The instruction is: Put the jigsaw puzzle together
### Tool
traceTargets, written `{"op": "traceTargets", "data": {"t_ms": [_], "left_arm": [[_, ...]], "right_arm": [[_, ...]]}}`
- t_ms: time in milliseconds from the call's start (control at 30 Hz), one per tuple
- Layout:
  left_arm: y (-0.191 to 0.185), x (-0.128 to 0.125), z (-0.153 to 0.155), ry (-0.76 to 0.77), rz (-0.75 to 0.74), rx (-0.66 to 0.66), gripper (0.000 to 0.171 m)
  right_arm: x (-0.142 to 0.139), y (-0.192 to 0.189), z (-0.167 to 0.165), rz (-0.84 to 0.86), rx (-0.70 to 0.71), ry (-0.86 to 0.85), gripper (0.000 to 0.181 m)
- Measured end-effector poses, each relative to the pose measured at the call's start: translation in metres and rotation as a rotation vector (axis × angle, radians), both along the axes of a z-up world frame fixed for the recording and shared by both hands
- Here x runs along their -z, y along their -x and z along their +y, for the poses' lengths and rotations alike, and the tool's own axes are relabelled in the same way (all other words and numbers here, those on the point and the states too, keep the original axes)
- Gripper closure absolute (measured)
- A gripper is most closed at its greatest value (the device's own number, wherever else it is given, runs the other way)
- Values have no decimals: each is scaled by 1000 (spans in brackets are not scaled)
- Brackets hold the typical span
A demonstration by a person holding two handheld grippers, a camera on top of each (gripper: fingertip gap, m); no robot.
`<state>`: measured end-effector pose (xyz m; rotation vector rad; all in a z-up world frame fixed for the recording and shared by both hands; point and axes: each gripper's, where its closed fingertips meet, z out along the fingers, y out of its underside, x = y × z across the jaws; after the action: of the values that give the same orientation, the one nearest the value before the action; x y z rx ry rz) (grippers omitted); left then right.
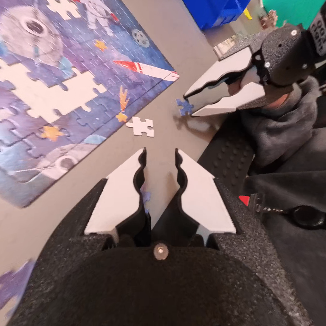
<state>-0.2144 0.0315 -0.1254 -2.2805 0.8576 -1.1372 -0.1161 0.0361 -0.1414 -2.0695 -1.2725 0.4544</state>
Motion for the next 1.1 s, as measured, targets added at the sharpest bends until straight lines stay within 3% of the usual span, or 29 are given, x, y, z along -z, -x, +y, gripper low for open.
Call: {"op": "traceTargets", "data": {"t_ms": [233,300,333,367,467,633,800,967,1100], "left_arm": [[-27,-32,-3,256,-341,-14,134],[-28,-33,-7,287,-368,15,148],[-27,-32,-9,288,-366,27,164],[-25,-31,-5,274,-365,9,170],[-17,-30,4,264,-360,-9,170],[4,-33,39,188,-376,-86,170],[16,-39,78,223,-504,-205,170],[9,-34,80,286,-541,-166,170],[3,-27,73,266,-478,-114,171]], "right_arm": [[-49,58,-13,101,-148,-103,155],[-53,68,-14,108,-178,-113,155],[-53,71,-14,106,-190,-116,163],[-53,74,-14,102,-210,-122,179],[-46,77,-4,83,-205,-98,160],[-34,77,28,156,-128,33,157],[-17,107,25,237,-195,132,158],[-17,110,50,252,-111,45,152],[-16,100,58,274,-75,57,151]]}}
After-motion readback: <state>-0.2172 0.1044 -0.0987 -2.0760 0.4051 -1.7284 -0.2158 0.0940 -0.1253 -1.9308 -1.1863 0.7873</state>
